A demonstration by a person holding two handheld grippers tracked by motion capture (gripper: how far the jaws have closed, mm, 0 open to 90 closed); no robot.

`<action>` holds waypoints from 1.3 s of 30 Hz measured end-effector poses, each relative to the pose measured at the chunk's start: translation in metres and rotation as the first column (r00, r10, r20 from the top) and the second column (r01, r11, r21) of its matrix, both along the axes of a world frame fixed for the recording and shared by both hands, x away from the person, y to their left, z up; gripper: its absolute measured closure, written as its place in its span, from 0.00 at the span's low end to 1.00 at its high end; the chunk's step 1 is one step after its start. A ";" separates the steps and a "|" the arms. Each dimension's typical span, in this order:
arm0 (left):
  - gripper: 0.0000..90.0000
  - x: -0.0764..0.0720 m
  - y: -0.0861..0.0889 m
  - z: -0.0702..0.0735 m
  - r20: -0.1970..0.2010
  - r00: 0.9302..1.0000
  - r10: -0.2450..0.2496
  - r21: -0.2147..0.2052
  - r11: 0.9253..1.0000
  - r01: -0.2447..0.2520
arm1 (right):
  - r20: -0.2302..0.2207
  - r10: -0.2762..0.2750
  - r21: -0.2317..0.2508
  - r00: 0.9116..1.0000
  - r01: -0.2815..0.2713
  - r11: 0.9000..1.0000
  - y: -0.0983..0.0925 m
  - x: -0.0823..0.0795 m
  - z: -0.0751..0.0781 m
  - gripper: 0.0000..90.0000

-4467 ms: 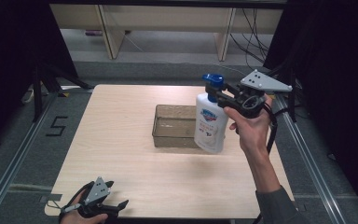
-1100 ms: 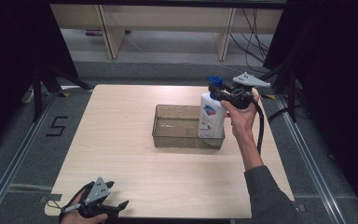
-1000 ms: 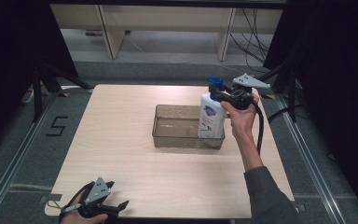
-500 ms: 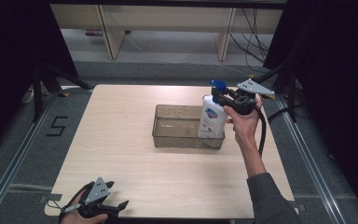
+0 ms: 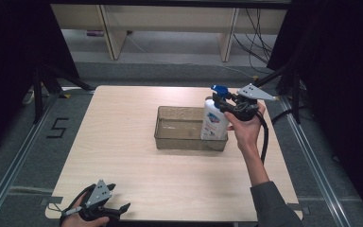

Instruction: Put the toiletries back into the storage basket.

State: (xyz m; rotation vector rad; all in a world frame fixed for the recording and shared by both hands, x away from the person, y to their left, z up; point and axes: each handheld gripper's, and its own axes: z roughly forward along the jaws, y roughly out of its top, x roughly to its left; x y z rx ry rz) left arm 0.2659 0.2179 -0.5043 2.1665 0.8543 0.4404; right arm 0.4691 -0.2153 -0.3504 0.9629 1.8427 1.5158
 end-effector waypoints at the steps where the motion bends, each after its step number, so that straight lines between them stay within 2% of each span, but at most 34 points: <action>1: 0.17 0.000 0.000 0.000 -0.001 1.000 -0.004 0.000 1.000 0.004 | -0.020 -0.001 0.002 1.000 0.001 1.000 0.002 -0.002 0.001 0.67; 5: 0.17 0.000 0.000 0.000 0.000 1.000 -0.004 0.003 1.000 0.004 | -0.011 -0.031 -0.049 0.999 0.031 0.998 0.000 -0.003 0.003 0.58; 6: 0.17 0.000 0.000 0.000 0.000 1.000 -0.003 -0.005 1.000 0.003 | -0.038 -0.033 -0.029 0.999 0.031 0.999 0.000 -0.004 0.002 0.58; 9: 0.17 0.000 -0.001 -0.001 -0.002 1.000 -0.003 -0.010 1.000 0.003 | -0.032 -0.029 -0.037 0.999 0.028 0.999 -0.002 -0.005 0.003 0.56; 10: 0.17 0.000 -0.001 -0.001 -0.002 1.000 -0.004 -0.010 1.000 0.004 | -0.042 -0.023 -0.022 0.999 0.023 1.000 -0.001 -0.006 0.003 0.53; 13: 0.17 0.000 -0.001 -0.001 -0.002 1.000 -0.005 -0.008 1.000 0.005 | -0.047 -0.041 -0.025 0.998 0.040 0.999 -0.001 -0.008 0.003 0.44; 15: 0.17 0.000 -0.001 -0.001 -0.003 1.000 -0.003 -0.006 1.000 0.003 | -0.053 -0.050 -0.025 0.997 0.049 0.999 -0.002 -0.010 0.003 0.41; 20: 0.17 0.000 0.000 -0.001 -0.001 1.000 -0.001 -0.009 1.000 0.001 | -0.046 -0.043 0.000 0.998 0.043 0.999 -0.004 -0.013 0.002 0.37; 24: 0.17 0.000 0.000 0.000 0.000 1.000 0.001 -0.002 1.000 -0.001 | -0.057 -0.050 -0.009 0.997 0.049 0.999 -0.006 -0.017 0.003 0.34; 25: 0.17 -0.001 -0.001 -0.001 -0.004 1.000 0.004 -0.021 1.000 -0.004 | -0.056 -0.046 -0.002 0.997 0.046 0.999 -0.007 -0.018 0.003 0.34; 26: 0.17 0.000 0.000 0.000 0.002 1.000 0.001 0.001 1.000 -0.001 | -0.045 -0.046 -0.005 0.998 0.046 0.999 -0.008 -0.019 0.003 0.34; 27: 0.17 0.000 0.000 0.000 0.000 1.000 0.000 -0.011 1.000 0.000 | -0.043 -0.047 0.004 0.998 0.048 0.999 -0.009 -0.021 0.003 0.34; 29: 0.17 0.000 0.000 -0.001 0.000 1.000 0.000 -0.009 1.000 0.000 | -0.041 -0.046 0.007 0.998 0.047 0.999 -0.011 -0.024 0.003 0.33; 31: 0.17 0.000 -0.001 -0.001 0.004 1.000 -0.004 -0.015 1.000 0.004 | -0.060 -0.050 0.018 0.997 0.051 0.999 -0.012 -0.028 0.004 0.33; 32: 0.17 0.001 0.000 -0.001 -0.002 1.000 -0.009 -0.011 1.000 0.009 | -0.048 -0.052 0.008 0.997 0.052 0.999 -0.014 -0.029 0.004 0.32; 35: 0.17 0.000 0.000 -0.001 0.001 1.000 0.001 -0.008 1.000 -0.001 | -0.062 -0.050 0.039 0.997 0.053 0.998 -0.015 -0.032 0.002 0.31; 36: 0.17 0.000 0.000 0.000 0.001 1.000 0.002 -0.006 1.000 -0.002 | -0.051 -0.050 0.029 0.997 0.051 0.998 -0.017 -0.033 0.002 0.30; 38: 0.17 0.000 0.000 -0.001 0.005 1.000 0.000 -0.014 1.000 0.000 | -0.053 -0.041 0.052 0.998 0.044 0.998 -0.017 -0.037 0.000 0.30; 39: 0.17 0.001 0.000 -0.001 0.010 1.000 0.007 -0.011 1.000 -0.007 | -0.044 -0.046 0.044 0.998 0.048 0.998 -0.018 -0.038 0.000 0.30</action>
